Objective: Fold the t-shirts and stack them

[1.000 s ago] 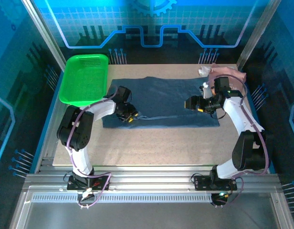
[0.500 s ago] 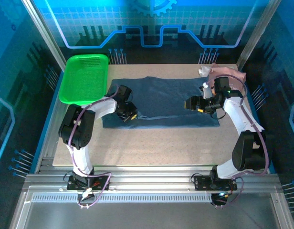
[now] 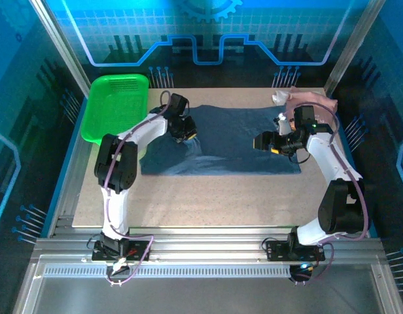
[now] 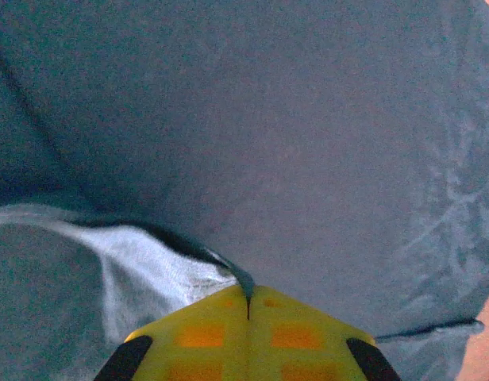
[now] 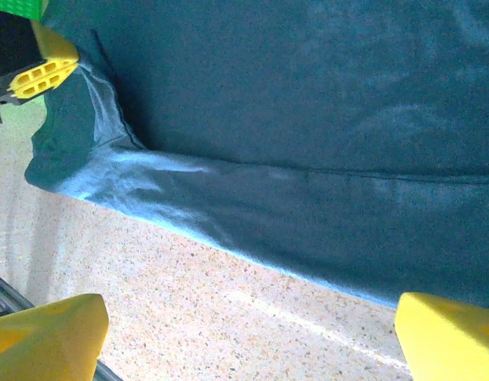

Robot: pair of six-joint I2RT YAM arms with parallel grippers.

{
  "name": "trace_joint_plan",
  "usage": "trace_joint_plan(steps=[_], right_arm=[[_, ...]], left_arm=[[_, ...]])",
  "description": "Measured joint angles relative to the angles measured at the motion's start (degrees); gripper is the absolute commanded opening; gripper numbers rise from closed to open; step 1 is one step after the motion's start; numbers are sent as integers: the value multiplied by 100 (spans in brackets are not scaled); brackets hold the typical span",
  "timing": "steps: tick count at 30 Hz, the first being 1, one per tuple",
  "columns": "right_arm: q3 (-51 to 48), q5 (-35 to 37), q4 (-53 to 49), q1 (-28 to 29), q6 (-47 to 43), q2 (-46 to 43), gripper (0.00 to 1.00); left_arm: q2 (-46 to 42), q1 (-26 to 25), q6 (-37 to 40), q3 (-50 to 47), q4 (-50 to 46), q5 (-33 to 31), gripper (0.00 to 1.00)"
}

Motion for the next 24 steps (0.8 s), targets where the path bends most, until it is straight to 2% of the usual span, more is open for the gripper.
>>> trace_joint_plan(steps=[5,11,12,14,15,18,19,20,22,24], right_arm=[[-170,0,50,0,2,2,94],[-267,0,59,0,52,114,94],[-267,0,72,0,68,144,94],[-267,0,92,0,96,192,94],[-267,0,94,0,107,208,94],[-267,-2,94,0,116,232,94],[-267,-2,92,0,131,240,94],[-267,0,92,0,131,243,94],[-264,7,90,2,131,271,94],[-258,52,68,7,131,319,94]], left_arm=[[468,109,203,457,-166,92,1],[1110,114,625,1222,-188,573,13],[1141,92,704,1261,-208,638,20],[1154,50,857,1327,-260,717,45],[1154,28,964,1381,-310,737,54],[1128,-4,1189,1462,-415,693,67],[1084,-4,1224,1425,-426,640,81],[990,-2,1261,1309,-385,573,88],[577,31,1217,855,-339,422,95],[-17,72,1145,321,-264,262,97]])
